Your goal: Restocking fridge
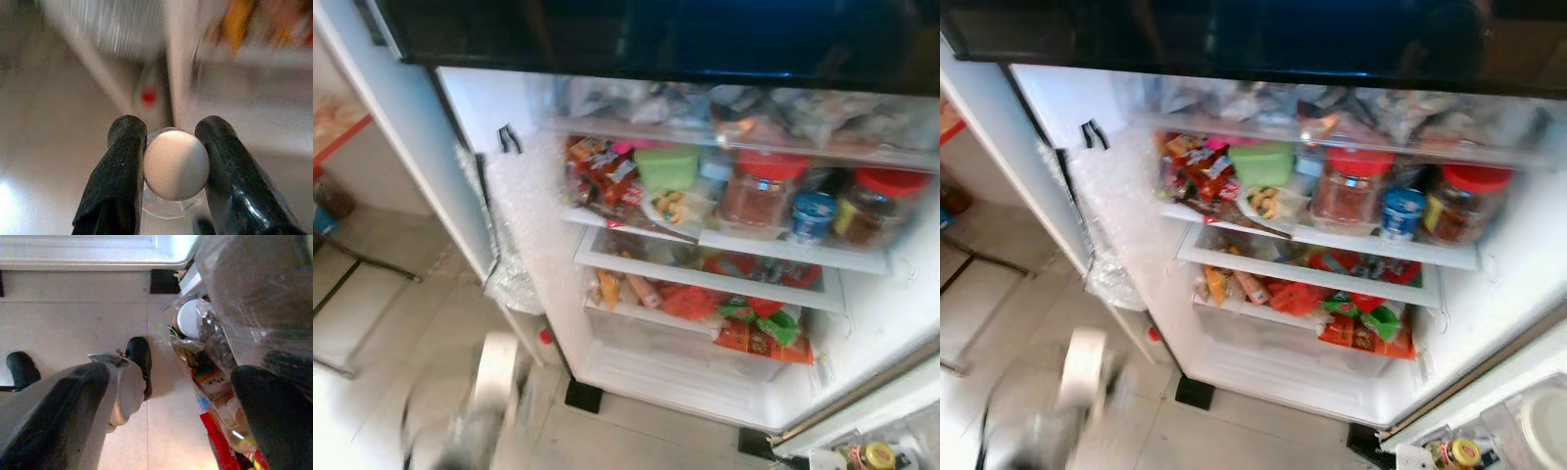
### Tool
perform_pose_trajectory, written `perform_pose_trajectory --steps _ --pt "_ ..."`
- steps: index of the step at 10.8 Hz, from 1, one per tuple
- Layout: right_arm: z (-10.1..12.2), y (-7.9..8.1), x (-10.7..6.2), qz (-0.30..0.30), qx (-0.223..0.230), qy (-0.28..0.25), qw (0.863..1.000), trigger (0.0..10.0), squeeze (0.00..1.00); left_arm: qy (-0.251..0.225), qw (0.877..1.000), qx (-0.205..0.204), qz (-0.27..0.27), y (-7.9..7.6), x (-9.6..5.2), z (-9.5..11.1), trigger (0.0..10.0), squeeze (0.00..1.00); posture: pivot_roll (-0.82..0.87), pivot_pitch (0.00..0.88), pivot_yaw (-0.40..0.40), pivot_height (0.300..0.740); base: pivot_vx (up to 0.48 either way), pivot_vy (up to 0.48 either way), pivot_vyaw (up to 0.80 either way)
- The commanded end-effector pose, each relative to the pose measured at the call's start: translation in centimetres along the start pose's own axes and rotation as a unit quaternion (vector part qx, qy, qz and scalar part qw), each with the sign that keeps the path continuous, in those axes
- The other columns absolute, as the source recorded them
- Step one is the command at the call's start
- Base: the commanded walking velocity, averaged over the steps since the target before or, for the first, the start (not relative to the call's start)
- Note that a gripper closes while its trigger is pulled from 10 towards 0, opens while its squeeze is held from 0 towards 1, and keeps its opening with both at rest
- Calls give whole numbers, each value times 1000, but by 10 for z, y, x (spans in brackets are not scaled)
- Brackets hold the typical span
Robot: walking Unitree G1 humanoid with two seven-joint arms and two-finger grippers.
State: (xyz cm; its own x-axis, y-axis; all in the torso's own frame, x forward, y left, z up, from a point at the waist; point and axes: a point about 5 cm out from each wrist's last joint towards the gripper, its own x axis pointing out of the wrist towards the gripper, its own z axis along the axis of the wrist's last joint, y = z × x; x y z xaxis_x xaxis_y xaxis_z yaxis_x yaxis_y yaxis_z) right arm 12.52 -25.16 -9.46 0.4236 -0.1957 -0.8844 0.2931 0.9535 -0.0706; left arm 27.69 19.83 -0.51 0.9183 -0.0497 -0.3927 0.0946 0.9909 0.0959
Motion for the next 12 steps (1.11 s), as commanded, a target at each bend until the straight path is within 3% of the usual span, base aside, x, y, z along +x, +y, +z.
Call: perform_pose_trajectory --steps 1,5,9,12 --pt "0 -5 -1 -10 4 0 1000 10000 0 -10 1000 3 -24 -7 -2 -3 10000 0 -19 77 51 740 0 0 0" --pt "-1 -6 0 -17 17 8 1000 10000 0 -74 991 2 -111 -41 4 20 10000 0 -64 73 68 740 0 0 -141" --pt "-8 -6 -1 -20 26 17 999 10000 0 -77 991 -5 -109 -43 6 23 10000 0 -90 95 98 740 0 0 -734" --pt "-11 -7 -2 -15 28 13 999 10000 0 -111 990 -24 -81 -38 7 34 10000 0 -58 102 83 740 0 0 0"
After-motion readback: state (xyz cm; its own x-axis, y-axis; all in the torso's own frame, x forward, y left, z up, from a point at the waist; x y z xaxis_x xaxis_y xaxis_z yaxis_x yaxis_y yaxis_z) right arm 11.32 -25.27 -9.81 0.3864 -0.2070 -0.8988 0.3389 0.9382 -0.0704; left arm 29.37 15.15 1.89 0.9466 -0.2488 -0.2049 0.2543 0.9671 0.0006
